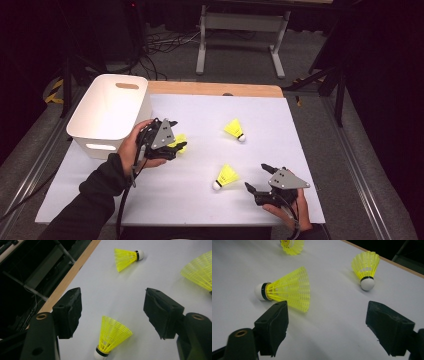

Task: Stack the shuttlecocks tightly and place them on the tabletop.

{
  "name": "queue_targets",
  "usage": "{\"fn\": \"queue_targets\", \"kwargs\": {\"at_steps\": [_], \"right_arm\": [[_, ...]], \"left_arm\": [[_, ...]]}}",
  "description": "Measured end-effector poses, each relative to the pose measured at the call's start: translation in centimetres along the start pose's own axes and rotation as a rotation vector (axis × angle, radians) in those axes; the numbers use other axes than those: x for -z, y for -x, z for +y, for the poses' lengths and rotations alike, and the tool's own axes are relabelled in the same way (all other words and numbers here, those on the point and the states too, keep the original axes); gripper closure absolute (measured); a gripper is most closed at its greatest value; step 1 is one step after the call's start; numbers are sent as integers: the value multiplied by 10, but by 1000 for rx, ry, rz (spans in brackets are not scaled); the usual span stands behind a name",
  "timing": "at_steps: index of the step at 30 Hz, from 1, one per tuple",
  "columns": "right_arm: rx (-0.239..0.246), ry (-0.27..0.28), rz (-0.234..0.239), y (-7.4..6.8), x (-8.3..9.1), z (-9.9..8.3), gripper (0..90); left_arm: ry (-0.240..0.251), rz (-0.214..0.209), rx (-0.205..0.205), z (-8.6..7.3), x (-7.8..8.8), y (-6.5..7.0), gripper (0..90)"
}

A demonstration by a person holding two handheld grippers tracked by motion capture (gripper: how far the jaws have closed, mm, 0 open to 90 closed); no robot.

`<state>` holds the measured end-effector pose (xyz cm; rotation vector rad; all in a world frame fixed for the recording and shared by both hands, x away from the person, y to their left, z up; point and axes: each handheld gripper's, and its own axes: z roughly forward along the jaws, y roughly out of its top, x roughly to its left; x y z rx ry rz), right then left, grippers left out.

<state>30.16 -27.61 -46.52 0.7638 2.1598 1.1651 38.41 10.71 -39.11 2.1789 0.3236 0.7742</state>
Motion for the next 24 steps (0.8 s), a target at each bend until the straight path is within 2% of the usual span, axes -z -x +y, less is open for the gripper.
{"fn": "queue_targets", "kwargs": {"at_steps": [6, 13, 15, 19, 22, 24], "right_arm": [[7, -5, 1, -2, -1, 1, 195], [13, -11, 5, -3, -3, 1, 194], [19, -14, 6, -4, -3, 1, 194], [22, -15, 12, -5, -3, 1, 194], [23, -14, 13, -5, -3, 2, 186], [16, -14, 37, -5, -2, 2, 173]], "left_arm": [[33, 12, 15, -17, 14, 8, 217], [62, -1, 34, -46, 24, 18, 136], [84, -18, 37, -55, 28, 23, 109], [112, -18, 43, -67, 35, 29, 95], [145, -15, 82, -83, 43, 33, 85], [160, -18, 107, -96, 49, 35, 83]]}}
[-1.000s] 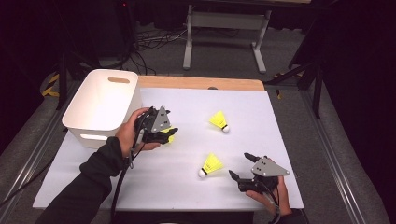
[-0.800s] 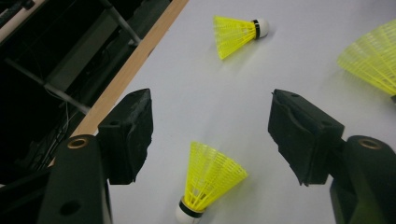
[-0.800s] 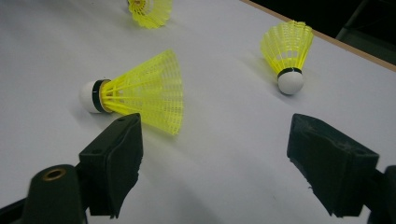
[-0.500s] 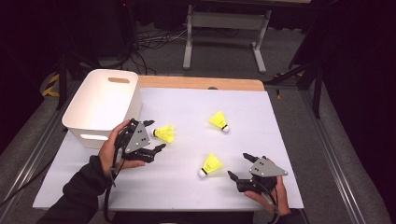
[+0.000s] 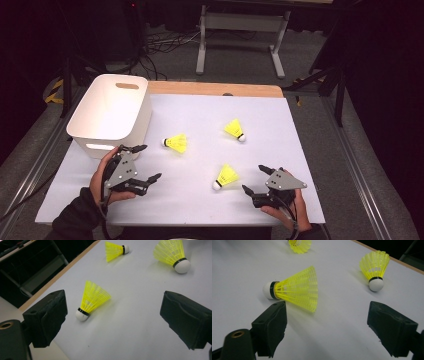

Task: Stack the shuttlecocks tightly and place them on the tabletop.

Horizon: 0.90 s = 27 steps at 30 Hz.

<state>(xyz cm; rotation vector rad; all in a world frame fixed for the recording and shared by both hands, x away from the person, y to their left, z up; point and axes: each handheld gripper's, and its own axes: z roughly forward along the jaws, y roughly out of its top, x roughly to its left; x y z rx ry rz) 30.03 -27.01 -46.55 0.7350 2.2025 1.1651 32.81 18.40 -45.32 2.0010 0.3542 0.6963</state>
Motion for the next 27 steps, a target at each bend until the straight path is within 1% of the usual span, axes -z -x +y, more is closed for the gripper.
{"fn": "queue_targets", "kwargs": {"at_steps": [1, 2, 3, 4, 5, 6, 7, 8, 9, 10, 12, 14, 15, 16, 18, 19, 20, 21, 23, 25, 26, 27], "right_arm": [[4, -3, 2, 0, 0, 0, 170], [2, -6, 9, -1, -1, 1, 164], [3, -9, 16, -1, -2, 1, 155], [3, -9, 16, -1, -2, 1, 155], [6, -16, 26, -1, -3, 2, 154], [12, -23, 36, 0, -4, 3, 150], [17, -34, 48, 0, -6, 4, 146], [25, -63, 61, 0, -11, 6, 146], [25, -69, 66, 1, -13, 7, 149], [19, -76, 82, 1, -16, 9, 155], [21, -86, 112, 2, -20, 12, 163], [30, -90, 153, 2, -24, 16, 170], [35, -96, 167, 2, -26, 18, 177], [39, -107, 184, 2, -28, 19, 189], [52, -133, 212, 2, -34, 20, 204], [59, -146, 221, 1, -36, 21, 216], [59, -146, 221, 1, -36, 21, 216], [84, -174, 239, 0, -42, 22, 245], [99, -198, 250, 0, -46, 23, 297], [118, -209, 265, 0, -48, 23, 346], [118, -209, 265, 0, -48, 23, 346], [118, -207, 278, -1, -48, 22, 381]], "left_arm": [[0, 0, 0, 0, 0, 0, 83], [-2, 1, 24, -10, 5, 0, 80], [-2, 1, 24, -10, 5, 0, 75], [1, -6, 44, -16, 8, 0, 75], [-2, -17, 58, -21, 10, 0, 75], [-9, -21, 58, -25, 12, -1, 68], [-12, -17, 74, -29, 14, -1, 62], [-14, -20, 98, -35, 18, -2, 58], [-18, -12, 112, -38, 21, -2, 57], [-21, -8, 120, -41, 24, -3, 56], [-18, -3, 144, -48, 30, -4, 53], [-19, 4, 153, -53, 36, -6, 51], [-19, 4, 153, -53, 36, -6, 47], [-18, 23, 159, -58, 42, -8, 47], [-8, 30, 181, -62, 48, -10, 47], [-2, 34, 192, -64, 50, -11, 46], [-2, 34, 192, -64, 50, -11, 47], [0, 41, 198, -66, 53, -11, 47], [5, 41, 209, -69, 56, -12, 47], [12, 42, 208, -69, 57, -12, 48], [12, 42, 208, -69, 57, -12, 48], [8, 39, 205, -69, 56, -12, 48]]}}
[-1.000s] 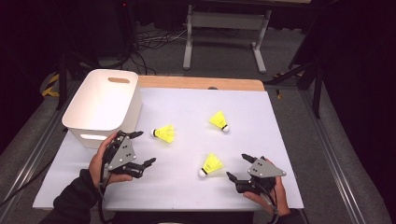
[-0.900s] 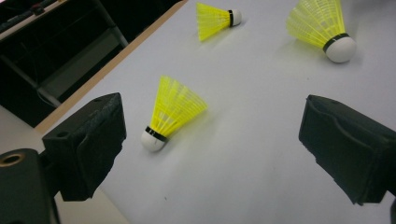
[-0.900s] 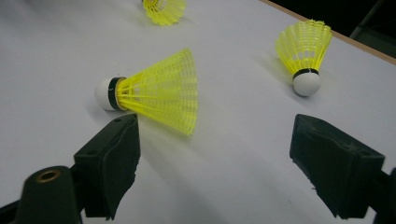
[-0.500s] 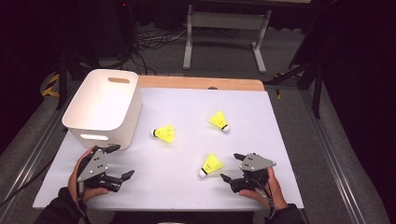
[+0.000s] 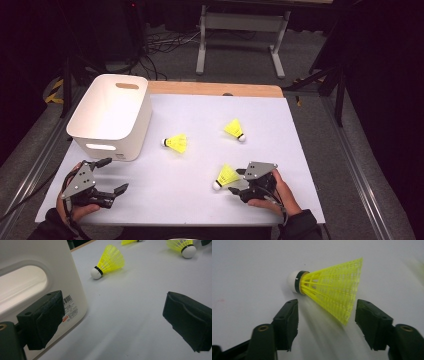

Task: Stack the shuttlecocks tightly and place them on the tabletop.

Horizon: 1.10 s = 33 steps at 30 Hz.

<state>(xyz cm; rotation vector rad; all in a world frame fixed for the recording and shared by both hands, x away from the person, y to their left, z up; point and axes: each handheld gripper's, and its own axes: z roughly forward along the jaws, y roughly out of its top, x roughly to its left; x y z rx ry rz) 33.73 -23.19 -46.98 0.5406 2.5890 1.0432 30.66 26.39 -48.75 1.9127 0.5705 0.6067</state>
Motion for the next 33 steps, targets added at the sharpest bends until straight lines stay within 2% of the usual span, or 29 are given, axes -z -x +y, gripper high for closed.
{"fn": "queue_targets", "kwargs": {"at_steps": [2, 5, 10, 14, 18, 19, 23, 33], "right_arm": [[6, 10, 28, -2, 1, -4, 496], [8, 24, 40, -2, 2, -7, 618], [25, 39, 47, -2, 6, -9, 768], [36, 60, 69, -3, 11, -9, 881], [37, 80, 82, -4, 14, -8, 894], [49, 85, 78, -4, 15, -7, 897], [42, 113, 66, -4, 20, -6, 899], [5, 199, -49, 3, 30, 2, 898]], "left_arm": [[-16, -5, -13, 0, -3, 1, 49], [-21, -8, -17, -1, -5, 2, 49], [-26, -9, -16, -1, -6, 2, 49], [-23, -14, -10, -1, -6, 2, 51], [-21, -13, -9, -1, -6, 2, 52], [-22, -12, -12, 0, -6, 2, 52], [-16, -12, -11, 0, -5, 2, 53], [-12, -13, -9, 0, -4, 2, 53]]}}
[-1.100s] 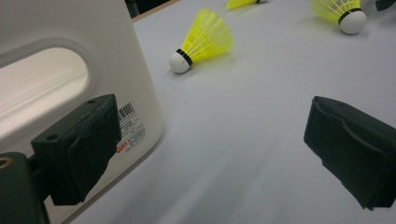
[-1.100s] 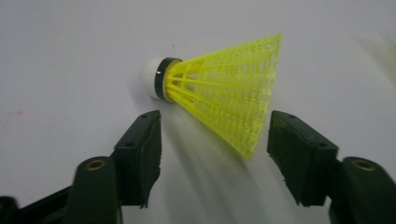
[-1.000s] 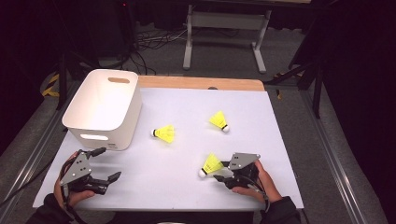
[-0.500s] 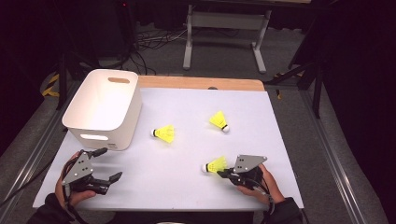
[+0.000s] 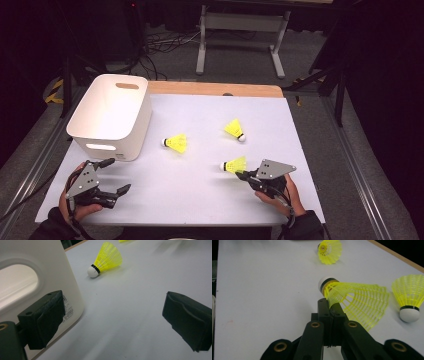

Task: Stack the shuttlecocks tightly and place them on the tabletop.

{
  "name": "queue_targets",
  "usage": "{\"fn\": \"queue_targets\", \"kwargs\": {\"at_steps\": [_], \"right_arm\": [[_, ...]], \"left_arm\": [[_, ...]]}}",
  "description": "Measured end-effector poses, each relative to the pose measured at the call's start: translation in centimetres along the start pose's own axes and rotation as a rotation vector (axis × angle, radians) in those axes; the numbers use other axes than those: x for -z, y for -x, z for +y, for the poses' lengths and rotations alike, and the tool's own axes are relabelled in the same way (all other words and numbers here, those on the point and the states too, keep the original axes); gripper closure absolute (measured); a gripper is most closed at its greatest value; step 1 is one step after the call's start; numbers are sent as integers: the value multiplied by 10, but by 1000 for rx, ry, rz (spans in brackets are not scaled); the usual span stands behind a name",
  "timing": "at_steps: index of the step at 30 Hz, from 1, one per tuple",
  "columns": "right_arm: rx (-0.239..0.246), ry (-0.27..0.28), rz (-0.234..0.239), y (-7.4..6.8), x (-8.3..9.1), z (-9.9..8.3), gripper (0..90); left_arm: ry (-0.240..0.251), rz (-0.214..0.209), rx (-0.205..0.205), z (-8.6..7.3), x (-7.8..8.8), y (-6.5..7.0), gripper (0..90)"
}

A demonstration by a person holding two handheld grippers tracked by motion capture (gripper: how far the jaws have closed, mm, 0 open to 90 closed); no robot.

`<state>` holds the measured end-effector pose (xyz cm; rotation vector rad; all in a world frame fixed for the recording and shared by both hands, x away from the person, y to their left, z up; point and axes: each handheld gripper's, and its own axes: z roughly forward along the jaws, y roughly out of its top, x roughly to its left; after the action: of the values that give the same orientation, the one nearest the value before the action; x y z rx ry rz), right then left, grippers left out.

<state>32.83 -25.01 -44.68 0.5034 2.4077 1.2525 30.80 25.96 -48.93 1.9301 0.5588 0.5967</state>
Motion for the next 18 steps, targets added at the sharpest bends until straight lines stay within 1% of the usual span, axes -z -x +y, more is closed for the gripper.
{"fn": "queue_targets", "kwargs": {"at_steps": [1, 2, 3, 4, 7, 8, 10, 11, 13, 15, 18], "right_arm": [[-3, 5, -11, 1, 0, 1, 898], [-3, 5, -11, 1, 0, 1, 898], [-6, 5, -26, 3, -1, 2, 898], [-8, 7, -30, 4, -2, 4, 898], [-12, 10, -36, 7, -4, 7, 898], [-13, 16, -43, 10, -9, 12, 898], [-15, 18, -39, 11, -10, 14, 898], [-4, 11, -50, 13, -16, 19, 898], [-6, 14, -41, 14, -21, 23, 899], [-6, 12, -44, 16, -27, 26, 898], [-10, 18, -35, 17, -35, 32, 897]], "left_arm": [[0, 0, 2, 0, 0, 0, 53], [0, 0, 2, 0, 0, 0, 53], [5, 1, 7, 0, 0, 0, 53], [8, 2, 11, 0, 0, 0, 54], [6, 1, 6, 0, 0, 0, 54], [8, -3, 2, 0, 1, 0, 54], [9, -1, 1, 0, 1, 0, 54], [13, -3, 6, 0, 1, 0, 54], [13, -6, 5, 0, 1, -1, 54], [15, -7, 5, 0, 1, 0, 53], [13, -9, 0, 0, 2, 0, 54]]}}
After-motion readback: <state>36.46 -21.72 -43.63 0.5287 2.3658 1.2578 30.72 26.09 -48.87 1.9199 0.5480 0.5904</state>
